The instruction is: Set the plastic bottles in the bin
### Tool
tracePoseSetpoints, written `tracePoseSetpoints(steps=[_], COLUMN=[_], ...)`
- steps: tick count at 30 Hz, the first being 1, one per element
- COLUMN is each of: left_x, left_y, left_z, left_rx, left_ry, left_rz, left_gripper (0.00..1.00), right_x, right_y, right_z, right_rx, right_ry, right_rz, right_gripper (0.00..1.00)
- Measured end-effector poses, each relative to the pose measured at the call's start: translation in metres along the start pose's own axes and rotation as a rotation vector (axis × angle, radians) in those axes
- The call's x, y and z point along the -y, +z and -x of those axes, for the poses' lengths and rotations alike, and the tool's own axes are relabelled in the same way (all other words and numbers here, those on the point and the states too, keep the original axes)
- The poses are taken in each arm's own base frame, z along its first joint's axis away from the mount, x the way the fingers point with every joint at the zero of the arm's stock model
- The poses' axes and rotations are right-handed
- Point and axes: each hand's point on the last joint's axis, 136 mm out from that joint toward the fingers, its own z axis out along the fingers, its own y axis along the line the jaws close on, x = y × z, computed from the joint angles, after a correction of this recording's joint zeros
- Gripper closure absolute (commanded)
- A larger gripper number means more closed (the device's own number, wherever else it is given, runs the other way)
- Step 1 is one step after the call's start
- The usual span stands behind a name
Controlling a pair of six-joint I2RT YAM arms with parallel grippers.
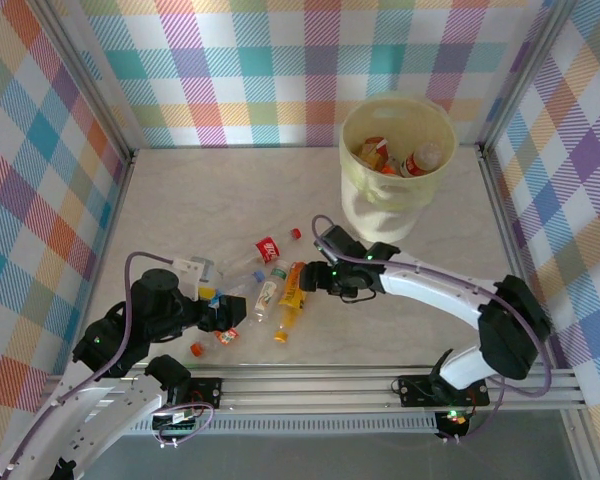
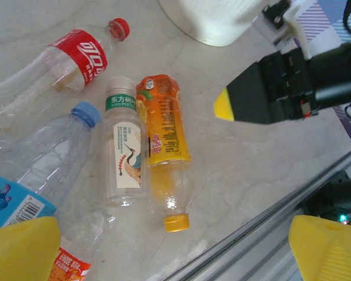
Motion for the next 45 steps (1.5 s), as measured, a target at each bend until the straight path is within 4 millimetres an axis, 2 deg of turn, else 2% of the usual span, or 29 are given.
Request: tracePoseSetpoints(steps=[4,10,16,25,32,38,41,45], left_x=[-0.003,-0.004,-0.002,-0.002,-0.001,0.004,0.006,0.007], left_y=[-0.004,-0.017,-0.02,-0.02,-0.001,-0.005,-0.006,-0.006], left_z=[-0.004,0.004,0.006,0.008,0.001,0.0,0.0,-0.001], left_rx=[0.03,0.102,0.116,0.111,-0.006,0.002,0.004,0.001], left_ry=[-0.022,-0.014,0.003,0.019,0.006,0.024,0.028,0.031], left_rz=[-0.003,-0.002,-0.005,-0.004,0.013,-0.02,-0.028,-0.035], left_gripper=[0.0,0.0,0.0,0.0,0.0,0.0,0.0,0.0], right_x=[-0.008,-0.012,-0.021,-0.021,-0.02,-0.015,-0.009,-0.008], right_y=[0.022,0.05,0.06,0.076,0.078,0.074,0.065,0.039], right_z=[-0.005,-0.012,-0.008,-0.004,0.006,0.01,0.014,0.028], right_rx=[-0.018,-0.046,-0.028,-0.023,0.014,0.034,0.045,0.078], right_ry=[0.009,0.028,0.05,0.06,0.049,-0.01,-0.049,-0.087], right_rz=[0.008,0.003,0.034,0.013,-0.025,-0.049,-0.069,-0.053], right_gripper=[0.24,0.25,0.27,0.31,0.39,0.43,0.44,0.44])
